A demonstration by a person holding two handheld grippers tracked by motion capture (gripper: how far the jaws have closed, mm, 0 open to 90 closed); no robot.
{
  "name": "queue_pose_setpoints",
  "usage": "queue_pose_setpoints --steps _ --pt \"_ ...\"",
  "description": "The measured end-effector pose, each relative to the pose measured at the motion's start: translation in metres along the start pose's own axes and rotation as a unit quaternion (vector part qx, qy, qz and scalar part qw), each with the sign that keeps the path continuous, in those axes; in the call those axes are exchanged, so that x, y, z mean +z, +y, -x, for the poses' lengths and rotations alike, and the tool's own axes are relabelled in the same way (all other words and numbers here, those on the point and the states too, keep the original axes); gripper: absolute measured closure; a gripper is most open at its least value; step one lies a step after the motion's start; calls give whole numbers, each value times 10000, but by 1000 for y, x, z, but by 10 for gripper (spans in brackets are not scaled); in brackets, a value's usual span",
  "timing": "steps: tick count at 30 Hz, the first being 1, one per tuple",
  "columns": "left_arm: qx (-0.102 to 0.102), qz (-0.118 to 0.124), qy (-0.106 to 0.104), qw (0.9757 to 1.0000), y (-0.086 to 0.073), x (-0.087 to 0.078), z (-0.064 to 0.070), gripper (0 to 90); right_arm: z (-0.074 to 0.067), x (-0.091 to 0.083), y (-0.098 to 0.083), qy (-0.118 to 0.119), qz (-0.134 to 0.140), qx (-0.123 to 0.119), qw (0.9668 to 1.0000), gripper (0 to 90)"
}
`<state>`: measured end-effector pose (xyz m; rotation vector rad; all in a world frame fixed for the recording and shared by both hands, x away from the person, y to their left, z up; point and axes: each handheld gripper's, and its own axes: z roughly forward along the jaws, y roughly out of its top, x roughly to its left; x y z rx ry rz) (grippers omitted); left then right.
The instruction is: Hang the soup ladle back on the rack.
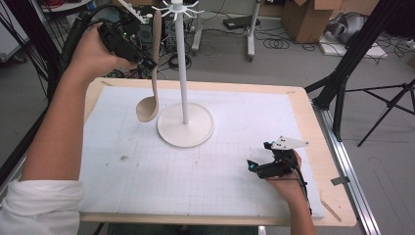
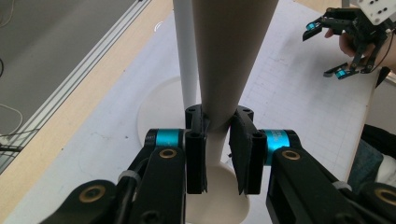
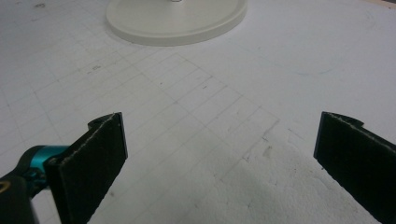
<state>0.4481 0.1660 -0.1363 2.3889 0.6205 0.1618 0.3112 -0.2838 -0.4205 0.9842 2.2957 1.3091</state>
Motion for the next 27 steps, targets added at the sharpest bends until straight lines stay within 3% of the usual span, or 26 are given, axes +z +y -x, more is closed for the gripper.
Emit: queue_pose_setpoints --steps 9,20,27 --pt "-3 -82 18 10000 1 6 -1 761 0 0 0 -7 24 -12 10000 14" --pt "-47 19 -32 10000 -3 6 -4 747 0 -1 0 -9 28 -15 10000 14" --pt "-76 122 29 9999 -9 1 -5 626 -1 0 0 -7 -5 -20 10000 14"
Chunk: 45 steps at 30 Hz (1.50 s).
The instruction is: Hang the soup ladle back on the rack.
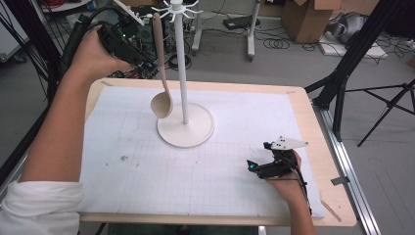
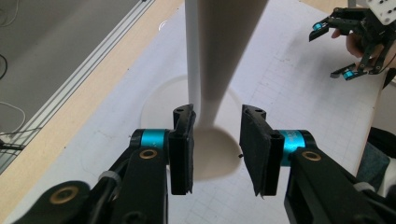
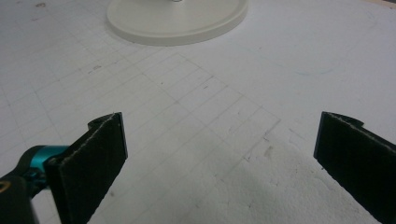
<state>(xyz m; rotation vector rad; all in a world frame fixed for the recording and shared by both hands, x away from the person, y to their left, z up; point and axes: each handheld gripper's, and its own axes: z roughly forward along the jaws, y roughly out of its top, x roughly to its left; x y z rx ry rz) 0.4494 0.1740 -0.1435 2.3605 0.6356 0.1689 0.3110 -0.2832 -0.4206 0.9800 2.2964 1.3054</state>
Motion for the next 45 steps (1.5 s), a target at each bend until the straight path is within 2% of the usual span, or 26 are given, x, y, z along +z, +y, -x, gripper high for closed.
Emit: queue_pose_setpoints --steps 6,13,18,24,29,40,44,45 --pt "-56 87 70 9999 -8 -5 0 514 -1 0 0 6 -9 -6 10000 14" --pt "-32 325 69 9994 -22 -13 6 385 -1 1 1 15 7 -21 10000 14" --pt "40 453 45 9990 -32 -15 12 337 -2 1 1 21 -7 -28 10000 14" --pt "220 591 -28 9980 -44 -20 23 282 -2 1 1 32 -21 -12 10000 14" --pt "348 794 -148 9961 -59 -22 30 243 -3 2 1 33 -21 -48 10000 14" --pt "377 1122 -197 9928 -96 -17 35 163 -4 3 1 33 -54 -33 10000 14" --pt "346 1409 -509 9881 -113 -11 38 126 -4 3 1 22 -78 -44 10000 14" --pt "359 1399 -513 9882 -117 -9 38 126 -4 3 1 22 -81 -36 10000 14"
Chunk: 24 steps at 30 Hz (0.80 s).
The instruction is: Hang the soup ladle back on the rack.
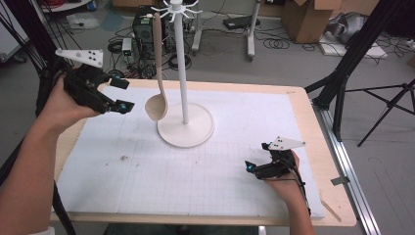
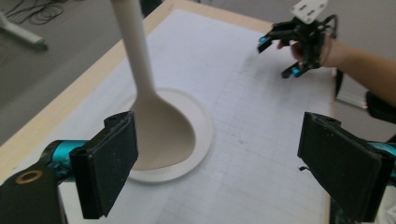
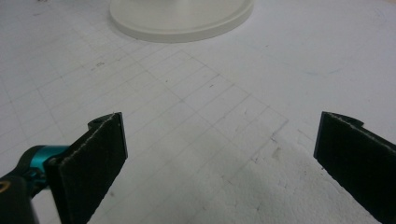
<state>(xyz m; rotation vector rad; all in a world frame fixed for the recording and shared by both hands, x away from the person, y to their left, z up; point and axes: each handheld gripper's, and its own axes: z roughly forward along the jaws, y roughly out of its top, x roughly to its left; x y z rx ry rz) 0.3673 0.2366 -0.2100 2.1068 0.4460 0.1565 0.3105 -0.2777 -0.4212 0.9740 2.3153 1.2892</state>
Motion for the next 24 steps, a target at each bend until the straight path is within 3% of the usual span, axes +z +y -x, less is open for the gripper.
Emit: queue_pose_setpoints --steps 17,22,24 --pt "-222 243 38 9995 -72 25 8 52 0 1 -1 27 -40 2 10000 14" --pt "-232 460 -116 9986 -91 29 12 17 0 1 -1 3 -51 -11 10000 14" --pt "-236 513 -75 9984 -99 32 15 17 1 1 -1 5 -47 -14 10000 14"
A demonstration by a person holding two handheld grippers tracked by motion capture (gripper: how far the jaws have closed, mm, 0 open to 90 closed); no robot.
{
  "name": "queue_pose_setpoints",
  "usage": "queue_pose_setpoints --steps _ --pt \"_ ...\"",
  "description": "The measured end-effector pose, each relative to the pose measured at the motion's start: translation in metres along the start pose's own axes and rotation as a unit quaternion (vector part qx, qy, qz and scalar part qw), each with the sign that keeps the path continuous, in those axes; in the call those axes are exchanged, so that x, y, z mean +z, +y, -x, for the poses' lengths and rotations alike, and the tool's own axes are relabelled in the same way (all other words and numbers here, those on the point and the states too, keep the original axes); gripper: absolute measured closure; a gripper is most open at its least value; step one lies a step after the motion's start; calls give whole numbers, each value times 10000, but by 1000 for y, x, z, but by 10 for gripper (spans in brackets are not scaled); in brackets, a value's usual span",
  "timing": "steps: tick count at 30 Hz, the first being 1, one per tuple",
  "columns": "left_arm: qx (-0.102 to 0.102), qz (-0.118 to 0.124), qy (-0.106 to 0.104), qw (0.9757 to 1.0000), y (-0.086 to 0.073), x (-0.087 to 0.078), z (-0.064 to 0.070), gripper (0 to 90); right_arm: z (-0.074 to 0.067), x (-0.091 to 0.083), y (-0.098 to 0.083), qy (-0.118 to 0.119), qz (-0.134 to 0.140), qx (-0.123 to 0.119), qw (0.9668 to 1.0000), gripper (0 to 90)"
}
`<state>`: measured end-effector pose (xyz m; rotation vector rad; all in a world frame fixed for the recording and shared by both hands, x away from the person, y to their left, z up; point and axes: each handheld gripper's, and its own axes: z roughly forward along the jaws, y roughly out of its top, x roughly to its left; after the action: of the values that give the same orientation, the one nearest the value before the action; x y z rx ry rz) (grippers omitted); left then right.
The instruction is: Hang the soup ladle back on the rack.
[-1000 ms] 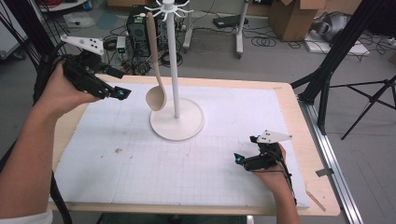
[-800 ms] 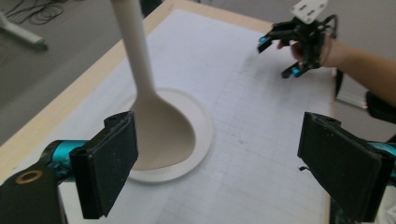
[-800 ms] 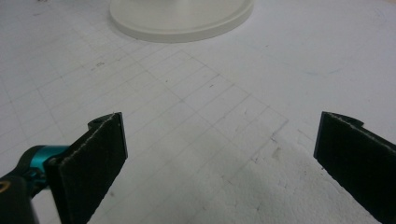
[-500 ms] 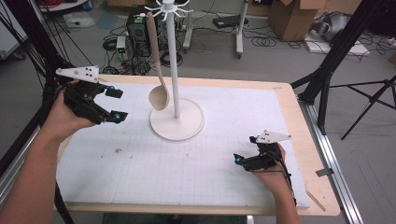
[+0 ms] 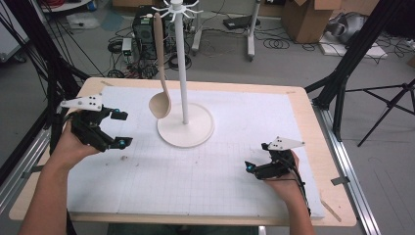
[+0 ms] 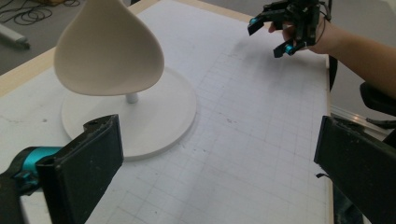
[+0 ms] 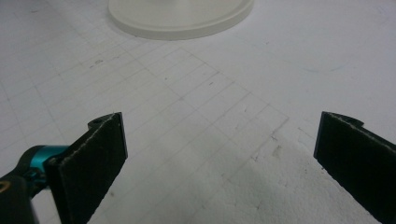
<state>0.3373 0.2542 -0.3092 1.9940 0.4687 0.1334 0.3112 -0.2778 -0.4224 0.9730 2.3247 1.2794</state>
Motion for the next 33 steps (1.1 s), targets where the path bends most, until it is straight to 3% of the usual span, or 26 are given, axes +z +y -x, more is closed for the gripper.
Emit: queue_pose_setpoints --steps 14,18,20,27,33 --pt "65 -321 357 9988 -47 28 8 16 -1 2 -1 12 -35 4 10000 14" --pt "-46 -178 439 9989 -61 28 4 16 -1 3 -1 13 -33 4 10000 14" --pt "-64 -254 512 9983 -65 27 2 17 0 3 -1 19 -37 8 10000 14" --pt "-92 -49 519 9986 -72 24 4 17 1 6 -1 17 -79 1 10000 13" --pt "22 -64 502 9987 -72 28 7 16 1 4 -1 25 -43 30 10000 13"
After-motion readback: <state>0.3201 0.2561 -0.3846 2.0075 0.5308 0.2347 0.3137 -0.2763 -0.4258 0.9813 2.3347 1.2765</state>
